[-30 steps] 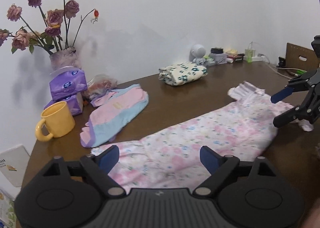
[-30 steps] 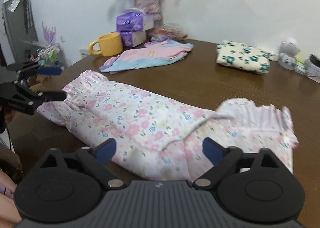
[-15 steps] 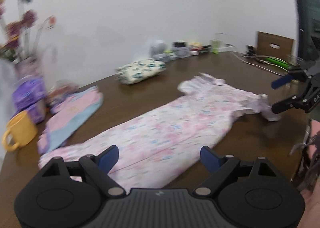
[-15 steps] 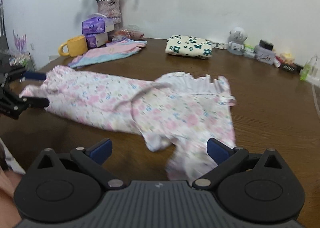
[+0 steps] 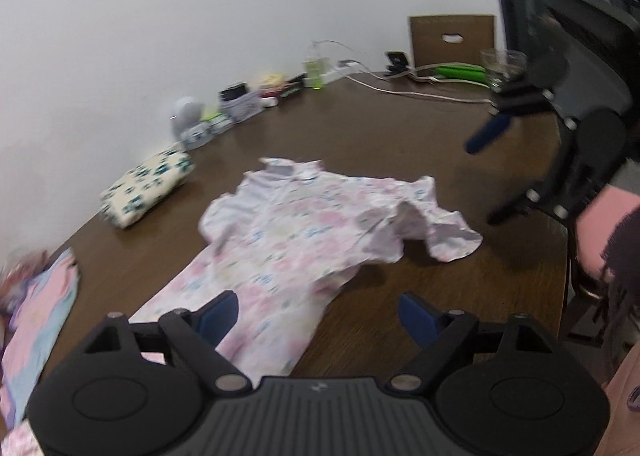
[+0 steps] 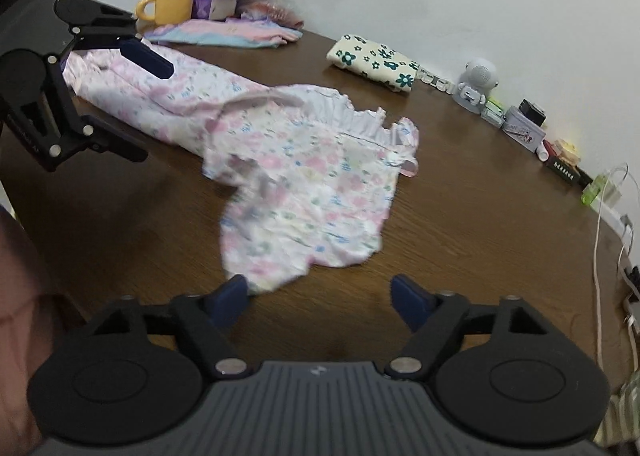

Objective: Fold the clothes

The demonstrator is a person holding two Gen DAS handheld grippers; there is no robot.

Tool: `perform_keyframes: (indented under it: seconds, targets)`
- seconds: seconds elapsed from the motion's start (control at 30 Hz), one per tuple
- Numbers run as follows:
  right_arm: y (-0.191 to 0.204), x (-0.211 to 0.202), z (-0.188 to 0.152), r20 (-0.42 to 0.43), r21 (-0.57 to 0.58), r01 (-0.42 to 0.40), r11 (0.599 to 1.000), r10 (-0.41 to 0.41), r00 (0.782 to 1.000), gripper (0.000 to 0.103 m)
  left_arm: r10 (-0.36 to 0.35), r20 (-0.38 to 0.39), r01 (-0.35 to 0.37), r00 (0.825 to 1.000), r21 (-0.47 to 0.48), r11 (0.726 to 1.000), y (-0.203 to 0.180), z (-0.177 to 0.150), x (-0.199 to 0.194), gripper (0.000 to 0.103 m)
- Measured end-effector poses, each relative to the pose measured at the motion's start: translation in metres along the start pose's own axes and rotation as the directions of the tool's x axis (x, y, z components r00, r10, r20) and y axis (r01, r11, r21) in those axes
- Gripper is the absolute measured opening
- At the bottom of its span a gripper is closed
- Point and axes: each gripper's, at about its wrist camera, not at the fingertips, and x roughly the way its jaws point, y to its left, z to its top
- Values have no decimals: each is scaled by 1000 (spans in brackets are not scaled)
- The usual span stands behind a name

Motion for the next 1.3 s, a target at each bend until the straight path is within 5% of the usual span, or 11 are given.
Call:
perform_keyframes:
  seconds: [0.3, 0.37, 0.5, 0.7, 0.9, 1.03, 1.13, 1.3]
  targets:
    - [-3, 17, 16, 6, -134, -157, 978, 160, 987, 65, -42, -18, 44, 999, 76, 996, -20, 21, 37, 66]
    - [0, 22, 21, -2, -165, -187, 968, 189, 982, 53, -54, -24, 55, 998, 89, 995, -21, 23, 42, 65]
    - [-2, 25, 23, -23, -188, -255, 948, 255, 967, 51, -66, -25, 69, 997, 127, 990, -25, 23, 47, 56]
    - [-20, 14, 13, -52, -245, -219, 944, 213, 976, 51, -86, 0, 85, 996, 122, 989, -21, 28, 54, 37]
    - [-13, 28, 10, -88, -323, -224, 919, 207, 974, 51, -132, 32, 124, 991, 183, 975, -28, 33, 57, 36]
    - [-17, 29, 13, -87, -320, -229, 919, 213, 973, 51, -129, 40, 108, 991, 336, 936, -42, 31, 59, 37]
    - [-21, 30, 13, -82, -305, -229, 924, 214, 973, 52, -120, 39, 85, 992, 501, 862, -54, 26, 61, 38]
    - [-23, 31, 12, -77, -291, -229, 929, 216, 973, 52, -145, 58, 74, 988, 648, 758, -62, 26, 67, 38]
